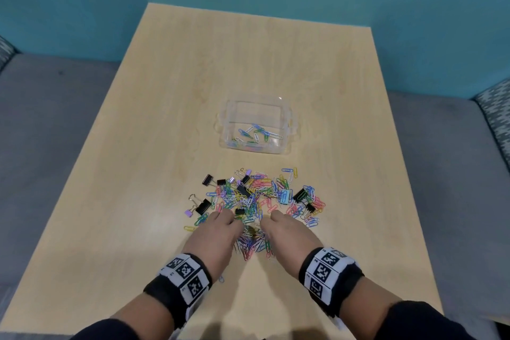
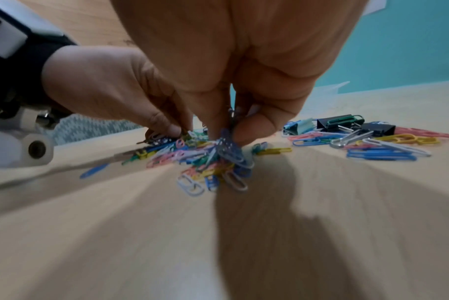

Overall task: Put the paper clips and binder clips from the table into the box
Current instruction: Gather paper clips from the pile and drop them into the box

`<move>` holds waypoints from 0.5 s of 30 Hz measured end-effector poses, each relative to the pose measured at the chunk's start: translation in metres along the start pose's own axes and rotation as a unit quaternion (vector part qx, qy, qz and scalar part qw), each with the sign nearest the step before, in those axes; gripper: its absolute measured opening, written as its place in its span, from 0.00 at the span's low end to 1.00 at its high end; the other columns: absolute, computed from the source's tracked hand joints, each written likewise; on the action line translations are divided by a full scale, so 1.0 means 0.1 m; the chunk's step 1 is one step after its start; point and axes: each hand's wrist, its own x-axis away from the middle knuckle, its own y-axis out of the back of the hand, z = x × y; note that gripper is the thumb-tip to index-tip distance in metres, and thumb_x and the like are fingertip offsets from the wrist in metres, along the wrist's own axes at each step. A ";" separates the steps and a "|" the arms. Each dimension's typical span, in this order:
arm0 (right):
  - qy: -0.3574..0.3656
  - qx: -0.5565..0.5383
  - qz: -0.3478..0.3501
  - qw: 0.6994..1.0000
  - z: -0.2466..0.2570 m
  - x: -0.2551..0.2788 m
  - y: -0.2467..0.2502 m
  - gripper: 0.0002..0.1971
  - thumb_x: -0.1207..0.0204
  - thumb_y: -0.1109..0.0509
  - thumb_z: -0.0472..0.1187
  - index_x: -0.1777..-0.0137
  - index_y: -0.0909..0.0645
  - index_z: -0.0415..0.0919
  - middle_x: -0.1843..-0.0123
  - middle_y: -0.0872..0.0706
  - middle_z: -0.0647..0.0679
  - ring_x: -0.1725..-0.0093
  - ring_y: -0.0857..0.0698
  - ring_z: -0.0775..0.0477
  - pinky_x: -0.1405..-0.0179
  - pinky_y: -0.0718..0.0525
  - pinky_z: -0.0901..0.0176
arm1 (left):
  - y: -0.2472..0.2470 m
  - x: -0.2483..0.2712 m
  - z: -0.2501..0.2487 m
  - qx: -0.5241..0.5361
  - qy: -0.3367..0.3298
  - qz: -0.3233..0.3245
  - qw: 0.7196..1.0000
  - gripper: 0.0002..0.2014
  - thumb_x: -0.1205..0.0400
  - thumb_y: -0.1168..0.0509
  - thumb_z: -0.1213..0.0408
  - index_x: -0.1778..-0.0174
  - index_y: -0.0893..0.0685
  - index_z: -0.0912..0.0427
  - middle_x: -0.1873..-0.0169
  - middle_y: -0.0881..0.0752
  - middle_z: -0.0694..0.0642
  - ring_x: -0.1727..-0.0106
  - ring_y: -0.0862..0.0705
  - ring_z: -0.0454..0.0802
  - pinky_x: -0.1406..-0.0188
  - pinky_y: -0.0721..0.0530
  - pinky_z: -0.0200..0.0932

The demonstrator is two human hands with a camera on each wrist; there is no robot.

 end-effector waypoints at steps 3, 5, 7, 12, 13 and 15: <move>-0.005 -0.017 0.008 1.000 -0.04 -0.04 0.05 0.10 0.25 0.36 0.30 0.53 0.32 0.44 0.56 0.28 0.47 0.62 0.29 0.42 0.67 0.32 0.52 | 0.04 -0.06 0.02 0.071 0.045 -0.006 0.996 0.16 0.42 0.32 0.81 0.69 0.26 0.56 0.69 0.26 0.52 0.74 0.30 0.51 0.81 0.40 0.41; -0.010 -0.048 0.024 0.998 -0.06 -0.06 0.15 0.05 0.22 0.37 0.33 0.55 0.31 0.43 0.55 0.26 0.46 0.60 0.25 0.40 0.66 0.28 0.51 | 0.07 -0.10 0.04 0.139 0.110 -0.021 0.984 0.10 0.31 0.36 0.77 0.68 0.23 0.56 0.68 0.25 0.50 0.71 0.26 0.51 0.79 0.33 0.44; -0.017 -0.096 0.048 0.994 -0.09 -0.07 0.28 0.02 0.21 0.37 0.36 0.54 0.28 0.41 0.53 0.22 0.44 0.56 0.22 0.39 0.59 0.22 0.48 | 0.14 -0.15 0.06 0.205 0.153 -0.001 0.967 0.11 0.27 0.39 0.74 0.68 0.22 0.53 0.67 0.22 0.47 0.66 0.21 0.49 0.69 0.25 0.42; -0.076 -0.282 0.073 0.954 -0.20 -0.20 0.67 0.05 0.27 0.33 0.36 0.58 0.25 0.47 0.66 0.19 0.49 0.73 0.21 0.52 0.78 0.27 0.63 | 0.54 -0.36 0.10 0.467 0.234 0.043 0.852 0.07 0.27 0.33 0.78 0.66 0.17 0.62 0.75 0.19 0.54 0.78 0.16 0.49 0.80 0.21 0.39; -0.095 -0.330 0.071 0.936 -0.23 -0.27 0.77 0.06 0.27 0.33 0.34 0.59 0.24 0.46 0.69 0.19 0.49 0.78 0.22 0.54 0.81 0.30 0.65 | 0.63 -0.45 0.12 0.489 0.232 0.037 0.840 0.07 0.27 0.33 0.80 0.66 0.18 0.64 0.76 0.20 0.57 0.79 0.17 0.49 0.81 0.22 0.39; -0.118 -0.396 0.048 0.909 -0.31 -0.43 0.98 0.07 0.26 0.32 0.31 0.58 0.23 0.44 0.72 0.19 0.45 0.80 0.22 0.53 0.81 0.29 0.64 | 0.85 -0.65 0.16 0.510 0.224 0.013 0.830 0.06 0.27 0.32 0.81 0.66 0.17 0.67 0.77 0.20 0.58 0.80 0.17 0.49 0.78 0.21 0.42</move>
